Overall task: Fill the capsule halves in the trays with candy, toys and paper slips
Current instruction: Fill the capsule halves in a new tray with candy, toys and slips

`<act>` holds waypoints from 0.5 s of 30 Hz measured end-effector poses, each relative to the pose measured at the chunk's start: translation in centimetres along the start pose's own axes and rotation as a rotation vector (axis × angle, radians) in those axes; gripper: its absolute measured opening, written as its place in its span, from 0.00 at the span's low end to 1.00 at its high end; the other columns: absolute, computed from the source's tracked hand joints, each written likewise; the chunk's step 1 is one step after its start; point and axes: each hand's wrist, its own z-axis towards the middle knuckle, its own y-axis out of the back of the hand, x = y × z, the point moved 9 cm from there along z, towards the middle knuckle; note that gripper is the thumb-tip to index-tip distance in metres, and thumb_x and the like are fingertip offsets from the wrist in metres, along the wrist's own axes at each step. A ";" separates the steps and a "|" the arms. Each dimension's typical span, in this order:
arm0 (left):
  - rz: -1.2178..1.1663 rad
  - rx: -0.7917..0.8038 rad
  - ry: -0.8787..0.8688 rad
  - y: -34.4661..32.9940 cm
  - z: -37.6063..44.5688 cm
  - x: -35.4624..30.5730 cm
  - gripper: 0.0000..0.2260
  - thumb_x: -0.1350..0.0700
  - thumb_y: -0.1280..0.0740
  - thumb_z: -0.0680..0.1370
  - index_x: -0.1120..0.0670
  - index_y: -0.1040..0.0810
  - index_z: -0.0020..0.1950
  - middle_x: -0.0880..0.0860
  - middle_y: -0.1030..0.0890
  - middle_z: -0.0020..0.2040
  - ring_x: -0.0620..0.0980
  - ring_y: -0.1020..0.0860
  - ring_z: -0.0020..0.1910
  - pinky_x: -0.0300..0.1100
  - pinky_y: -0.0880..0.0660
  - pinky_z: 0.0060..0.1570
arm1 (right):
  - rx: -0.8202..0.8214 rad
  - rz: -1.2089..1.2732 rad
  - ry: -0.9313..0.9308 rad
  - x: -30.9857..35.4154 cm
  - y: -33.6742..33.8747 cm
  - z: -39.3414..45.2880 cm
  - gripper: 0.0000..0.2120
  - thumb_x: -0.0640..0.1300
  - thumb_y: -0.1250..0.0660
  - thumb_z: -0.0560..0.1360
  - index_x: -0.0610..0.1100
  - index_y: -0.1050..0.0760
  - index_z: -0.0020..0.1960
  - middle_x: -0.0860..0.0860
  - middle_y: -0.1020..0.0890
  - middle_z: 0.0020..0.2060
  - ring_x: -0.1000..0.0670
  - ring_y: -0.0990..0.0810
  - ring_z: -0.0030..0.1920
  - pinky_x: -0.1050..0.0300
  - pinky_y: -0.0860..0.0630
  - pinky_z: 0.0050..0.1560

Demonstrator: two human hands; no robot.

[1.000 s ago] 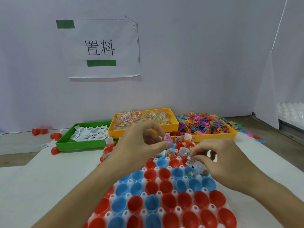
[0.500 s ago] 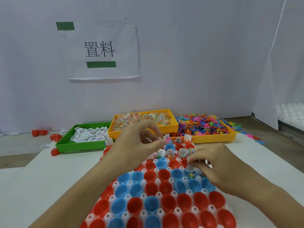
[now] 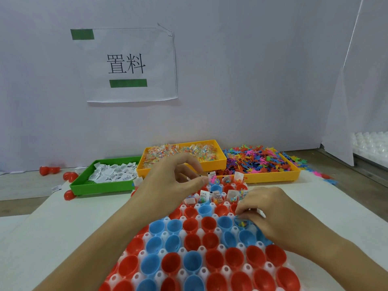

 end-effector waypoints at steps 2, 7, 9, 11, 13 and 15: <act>0.003 0.000 -0.001 0.0 0.0 0.1 0.04 0.50 0.27 0.74 0.47 0.21 0.45 0.46 0.17 0.37 0.50 0.18 0.38 0.41 0.21 0.38 | 0.014 -0.017 0.011 0.0 -0.3 0.0 0.08 0.43 0.31 0.78 0.51 0.14 0.49 0.60 0.17 0.43 0.60 0.24 0.45 0.63 0.26 0.49; 0.000 -0.006 -0.010 0.3 0.2 0.6 0.02 0.52 0.30 0.77 0.48 0.20 0.44 0.51 0.16 0.38 0.52 0.18 0.38 0.47 0.19 0.40 | -0.017 0.003 0.020 0.3 0.2 0.0 0.07 0.45 0.31 0.78 0.51 0.14 0.52 0.59 0.16 0.43 0.57 0.23 0.46 0.60 0.25 0.49; 0.013 -0.024 0.005 0.8 0.4 1.1 0.03 0.52 0.31 0.77 0.49 0.20 0.45 0.51 0.16 0.38 0.52 0.18 0.39 0.50 0.19 0.41 | -0.035 0.016 0.013 0.4 0.6 -0.1 0.07 0.46 0.30 0.78 0.51 0.14 0.52 0.61 0.17 0.43 0.60 0.24 0.46 0.64 0.26 0.49; 0.025 -0.042 0.029 1.4 0.5 1.7 0.03 0.52 0.31 0.78 0.49 0.20 0.45 0.51 0.16 0.38 0.51 0.17 0.39 0.51 0.19 0.42 | -0.036 0.025 0.002 0.2 0.7 0.0 0.06 0.47 0.29 0.77 0.52 0.15 0.53 0.64 0.20 0.42 0.64 0.25 0.45 0.71 0.30 0.48; 0.027 -0.057 0.046 2.0 0.7 2.2 0.03 0.52 0.31 0.77 0.49 0.20 0.45 0.51 0.16 0.39 0.52 0.18 0.39 0.50 0.19 0.41 | -0.031 0.037 -0.013 0.1 0.7 0.0 0.05 0.46 0.28 0.77 0.53 0.16 0.51 0.67 0.23 0.39 0.65 0.25 0.45 0.73 0.32 0.46; 0.043 -0.072 0.049 2.4 0.8 2.4 0.03 0.51 0.31 0.77 0.49 0.20 0.45 0.50 0.15 0.39 0.50 0.17 0.39 0.47 0.19 0.41 | -0.031 0.051 -0.022 -0.1 0.7 -0.1 0.04 0.44 0.28 0.76 0.53 0.17 0.47 0.66 0.23 0.38 0.63 0.25 0.45 0.72 0.31 0.45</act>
